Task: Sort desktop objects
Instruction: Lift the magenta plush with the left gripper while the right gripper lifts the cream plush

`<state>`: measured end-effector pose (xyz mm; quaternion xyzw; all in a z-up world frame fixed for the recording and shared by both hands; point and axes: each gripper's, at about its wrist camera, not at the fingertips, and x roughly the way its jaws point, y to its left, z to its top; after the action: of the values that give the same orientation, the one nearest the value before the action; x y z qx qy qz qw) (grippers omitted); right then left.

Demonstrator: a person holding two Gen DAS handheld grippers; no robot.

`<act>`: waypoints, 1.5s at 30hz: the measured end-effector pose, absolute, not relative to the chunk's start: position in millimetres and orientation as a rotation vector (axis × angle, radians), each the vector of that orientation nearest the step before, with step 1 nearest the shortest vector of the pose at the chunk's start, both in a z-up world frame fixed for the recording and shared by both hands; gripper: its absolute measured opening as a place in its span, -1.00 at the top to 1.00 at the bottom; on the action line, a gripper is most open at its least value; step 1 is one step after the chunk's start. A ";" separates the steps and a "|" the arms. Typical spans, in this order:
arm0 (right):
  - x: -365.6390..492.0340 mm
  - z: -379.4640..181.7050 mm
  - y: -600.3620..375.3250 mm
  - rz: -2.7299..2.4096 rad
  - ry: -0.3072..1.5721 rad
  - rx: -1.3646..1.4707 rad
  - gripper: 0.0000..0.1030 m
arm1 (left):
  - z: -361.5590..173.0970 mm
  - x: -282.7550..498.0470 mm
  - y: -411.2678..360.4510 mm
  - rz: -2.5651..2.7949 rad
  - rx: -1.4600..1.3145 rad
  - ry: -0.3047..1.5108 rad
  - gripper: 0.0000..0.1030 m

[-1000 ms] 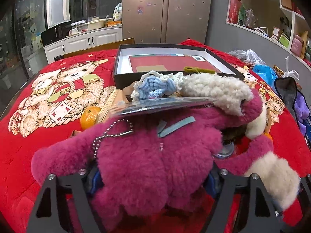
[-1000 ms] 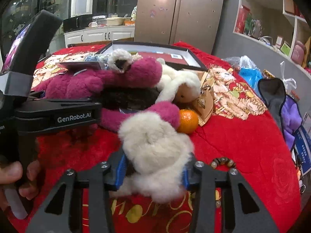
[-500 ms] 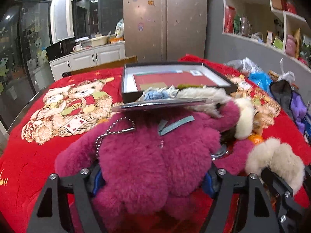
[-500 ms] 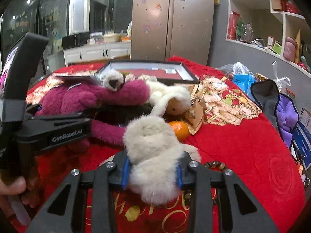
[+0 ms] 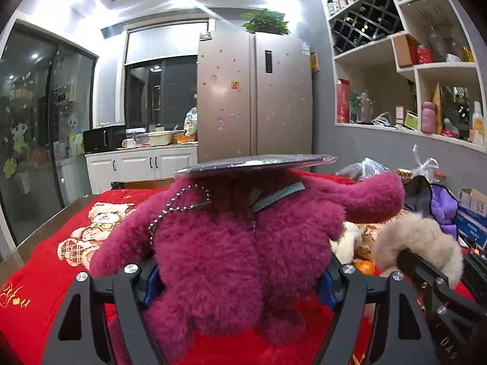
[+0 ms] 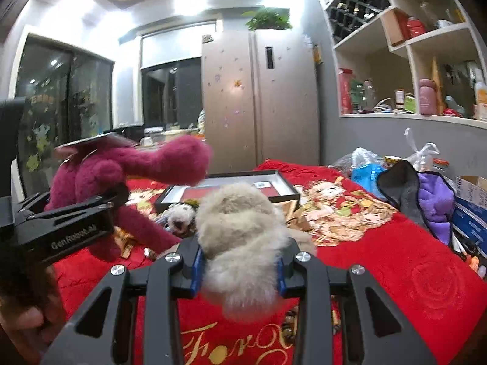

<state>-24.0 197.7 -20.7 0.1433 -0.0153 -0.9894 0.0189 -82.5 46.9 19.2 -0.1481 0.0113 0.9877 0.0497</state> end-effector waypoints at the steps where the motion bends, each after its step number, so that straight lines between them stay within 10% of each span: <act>1: -22.8 -20.6 195.8 -3.074 -0.032 0.441 0.30 | 18.3 -83.5 48.6 3.003 -0.458 0.038 -0.54; 33: -38.4 -8.3 228.5 -2.929 -0.371 0.445 0.30 | 30.6 -77.3 34.1 2.971 -0.474 -0.109 -0.56; 45: -83.8 14.4 209.4 -2.971 -0.202 0.547 0.29 | 46.0 -116.3 22.4 2.923 -0.606 -0.179 -0.56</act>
<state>-83.8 209.4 14.4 0.1805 -0.0665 -0.9797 0.0568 -116.3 22.4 46.0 -0.2021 -0.0596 0.9746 0.0755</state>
